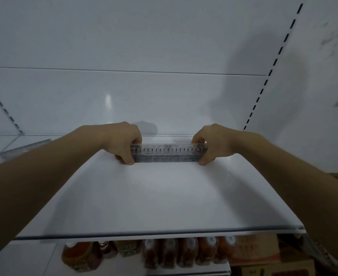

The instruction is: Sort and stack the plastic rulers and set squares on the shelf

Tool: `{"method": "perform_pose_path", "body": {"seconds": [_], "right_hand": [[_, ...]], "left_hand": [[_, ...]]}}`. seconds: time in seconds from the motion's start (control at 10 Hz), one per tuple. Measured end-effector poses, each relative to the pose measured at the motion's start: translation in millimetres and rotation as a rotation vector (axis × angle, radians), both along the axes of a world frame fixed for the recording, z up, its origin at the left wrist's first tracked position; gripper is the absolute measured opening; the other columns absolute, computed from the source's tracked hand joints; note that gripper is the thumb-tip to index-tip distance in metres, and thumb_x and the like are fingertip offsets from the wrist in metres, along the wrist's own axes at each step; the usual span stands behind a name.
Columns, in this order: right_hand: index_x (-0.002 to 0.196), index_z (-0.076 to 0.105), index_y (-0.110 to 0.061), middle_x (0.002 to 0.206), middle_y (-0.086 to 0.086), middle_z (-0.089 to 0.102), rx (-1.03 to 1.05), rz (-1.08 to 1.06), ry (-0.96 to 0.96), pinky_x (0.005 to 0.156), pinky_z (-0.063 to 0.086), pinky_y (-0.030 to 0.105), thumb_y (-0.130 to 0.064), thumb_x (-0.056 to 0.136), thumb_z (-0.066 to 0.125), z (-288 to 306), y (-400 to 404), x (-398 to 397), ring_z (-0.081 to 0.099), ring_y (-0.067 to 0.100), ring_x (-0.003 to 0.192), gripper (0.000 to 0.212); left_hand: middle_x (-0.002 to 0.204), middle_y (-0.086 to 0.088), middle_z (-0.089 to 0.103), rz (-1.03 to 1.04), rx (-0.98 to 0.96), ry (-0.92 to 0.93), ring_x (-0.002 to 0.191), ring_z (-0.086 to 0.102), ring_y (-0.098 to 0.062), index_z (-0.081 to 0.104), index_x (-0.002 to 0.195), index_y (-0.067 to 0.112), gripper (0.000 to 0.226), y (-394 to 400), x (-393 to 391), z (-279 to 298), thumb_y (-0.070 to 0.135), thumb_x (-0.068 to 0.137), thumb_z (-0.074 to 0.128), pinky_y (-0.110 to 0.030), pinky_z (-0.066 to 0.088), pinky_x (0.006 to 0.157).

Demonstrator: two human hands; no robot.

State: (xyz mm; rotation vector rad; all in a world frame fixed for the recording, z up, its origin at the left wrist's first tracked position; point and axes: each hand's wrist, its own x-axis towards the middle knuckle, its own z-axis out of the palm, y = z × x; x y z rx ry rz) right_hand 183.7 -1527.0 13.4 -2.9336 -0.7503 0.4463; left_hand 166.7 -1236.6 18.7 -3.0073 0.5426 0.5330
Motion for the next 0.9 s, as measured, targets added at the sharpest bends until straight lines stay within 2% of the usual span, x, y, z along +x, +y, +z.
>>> {"method": "perform_pose_path", "body": {"seconds": [0.1,0.2,0.3,0.4,0.5,0.6,0.7,0.8,0.9], "right_hand": [[0.116,0.056,-0.03,0.089,-0.006,0.07,-0.058,-0.061,0.019,0.075,0.061,0.035,-0.044,0.069,0.082,1.0,-8.3,-3.1,0.071,0.012,0.073,0.055],[0.11,0.055,-0.029,0.076,-0.002,0.071,-0.064,-0.073,0.056,0.065,0.061,0.031,-0.039,0.07,0.082,2.3,-5.4,-3.0,0.071,0.013,0.06,0.049],[0.107,0.059,-0.025,0.076,0.001,0.074,-0.063,-0.011,0.046,0.063,0.061,0.031,-0.027,0.068,0.08,1.9,5.9,0.0,0.067,0.005,0.054,0.044],[0.1,0.063,-0.02,0.078,0.002,0.075,-0.077,0.035,0.049,0.065,0.061,0.031,-0.019,0.067,0.079,2.4,12.9,2.8,0.06,-0.002,0.044,0.037],[0.085,0.068,-0.011,0.063,0.004,0.072,-0.09,0.034,0.043,0.057,0.057,0.03,-0.017,0.063,0.078,3.3,13.7,2.3,0.058,0.005,0.044,0.024],[0.079,0.068,-0.009,0.061,0.004,0.071,-0.073,0.021,0.024,0.053,0.054,0.03,-0.017,0.061,0.077,2.1,10.7,2.9,0.058,0.01,0.047,0.022],[0.077,0.068,-0.012,0.06,0.003,0.071,-0.058,0.012,0.037,0.055,0.057,0.031,-0.019,0.061,0.077,0.0,12.4,1.0,0.061,0.01,0.049,0.02],[0.096,0.066,-0.02,0.08,-0.003,0.074,-0.084,-0.01,0.065,0.068,0.057,0.029,-0.034,0.064,0.085,9.5,8.4,-3.4,0.067,0.012,0.074,0.04],[0.138,0.045,-0.036,0.122,-0.01,0.059,-0.077,-0.016,-0.032,0.091,0.048,0.032,-0.059,0.069,0.082,24.8,-2.6,-11.6,0.055,0.013,0.104,0.081]], "left_hand": [[0.101,0.004,0.069,0.048,-0.03,0.0,0.067,0.065,-0.003,0.063,0.106,0.028,0.045,6.9,-3.6,-0.9,0.039,0.067,0.082,-0.028,0.057,0.07],[0.103,0.007,0.067,0.068,-0.034,0.02,0.061,0.065,-0.002,0.058,0.107,0.032,0.048,7.2,-5.4,-0.6,0.04,0.067,0.083,-0.029,0.057,0.071],[0.102,0.009,0.062,0.018,-0.007,-0.001,0.084,0.065,-0.012,0.06,0.105,0.03,0.045,0.9,-5.0,-2.2,0.035,0.066,0.082,-0.034,0.057,0.077],[0.092,0.001,0.066,-0.007,0.026,-0.013,0.08,0.065,-0.017,0.064,0.093,0.022,0.034,-1.1,-3.1,-4.7,0.031,0.063,0.079,-0.037,0.057,0.07],[0.085,-0.004,0.068,0.0,0.051,-0.013,0.074,0.066,-0.018,0.065,0.085,0.019,0.031,-1.7,-1.0,-5.0,0.031,0.06,0.078,-0.035,0.055,0.063],[0.08,-0.004,0.068,-0.013,0.05,-0.03,0.07,0.066,-0.018,0.064,0.081,0.019,0.028,-2.5,-0.1,-4.6,0.029,0.06,0.079,-0.03,0.051,0.057],[0.084,-0.003,0.067,-0.007,0.023,-0.023,0.073,0.064,-0.017,0.064,0.086,0.018,0.028,-5.1,-3.4,-4.5,0.027,0.064,0.078,-0.03,0.051,0.06],[0.107,0.005,0.061,0.022,-0.011,-0.005,0.088,0.058,-0.013,0.058,0.112,0.025,0.047,-1.7,-9.6,-0.8,0.035,0.071,0.079,-0.033,0.053,0.077],[0.127,0.01,0.049,0.019,-0.062,-0.146,0.108,0.051,-0.011,0.044,0.136,0.032,0.076,20.0,-22.8,0.9,0.066,0.072,0.067,-0.031,0.045,0.094]]}}
